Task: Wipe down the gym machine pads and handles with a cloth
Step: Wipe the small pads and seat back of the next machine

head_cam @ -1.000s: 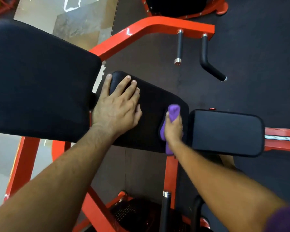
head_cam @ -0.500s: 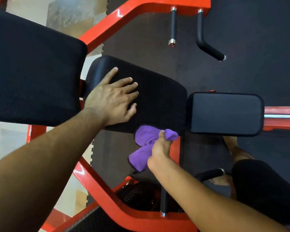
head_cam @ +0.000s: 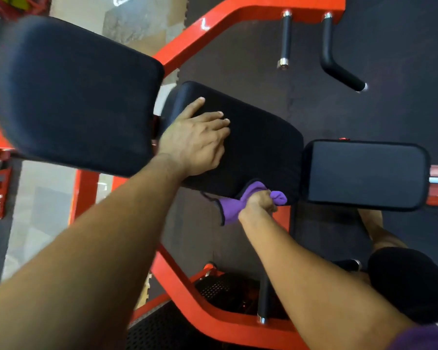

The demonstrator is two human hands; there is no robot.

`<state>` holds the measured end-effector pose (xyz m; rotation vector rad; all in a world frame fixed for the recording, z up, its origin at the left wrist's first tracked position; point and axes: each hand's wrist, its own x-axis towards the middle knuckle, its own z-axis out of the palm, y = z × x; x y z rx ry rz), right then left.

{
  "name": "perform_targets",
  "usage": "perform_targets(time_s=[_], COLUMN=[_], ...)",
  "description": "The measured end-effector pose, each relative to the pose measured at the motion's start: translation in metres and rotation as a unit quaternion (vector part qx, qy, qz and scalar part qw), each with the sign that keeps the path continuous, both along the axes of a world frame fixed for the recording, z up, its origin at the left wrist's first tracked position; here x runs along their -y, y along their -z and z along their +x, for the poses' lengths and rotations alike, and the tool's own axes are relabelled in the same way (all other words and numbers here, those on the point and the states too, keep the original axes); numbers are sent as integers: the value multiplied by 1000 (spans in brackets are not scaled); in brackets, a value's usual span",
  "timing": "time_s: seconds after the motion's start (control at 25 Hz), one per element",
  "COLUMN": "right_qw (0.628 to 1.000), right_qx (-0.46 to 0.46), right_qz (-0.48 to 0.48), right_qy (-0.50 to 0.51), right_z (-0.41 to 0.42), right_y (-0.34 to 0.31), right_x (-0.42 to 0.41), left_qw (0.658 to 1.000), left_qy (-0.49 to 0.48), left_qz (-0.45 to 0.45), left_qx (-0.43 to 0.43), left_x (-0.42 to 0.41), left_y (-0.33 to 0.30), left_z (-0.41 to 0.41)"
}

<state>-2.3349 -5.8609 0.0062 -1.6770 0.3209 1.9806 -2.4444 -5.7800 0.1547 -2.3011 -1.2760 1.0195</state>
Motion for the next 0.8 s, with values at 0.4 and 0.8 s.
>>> perform_targets(time_s=[0.4, 0.8], right_qw=[92, -488], right_qx=[182, 341], right_qz=[847, 615], right_qy=[-491, -516], right_z=[72, -10], right_y=[-80, -62], right_x=[59, -24], left_qw=[982, 928], left_qy=[16, -6], left_qz=[186, 368], left_qx=[17, 61], left_x=[80, 94], left_y=[-118, -80], left_z=[-34, -51])
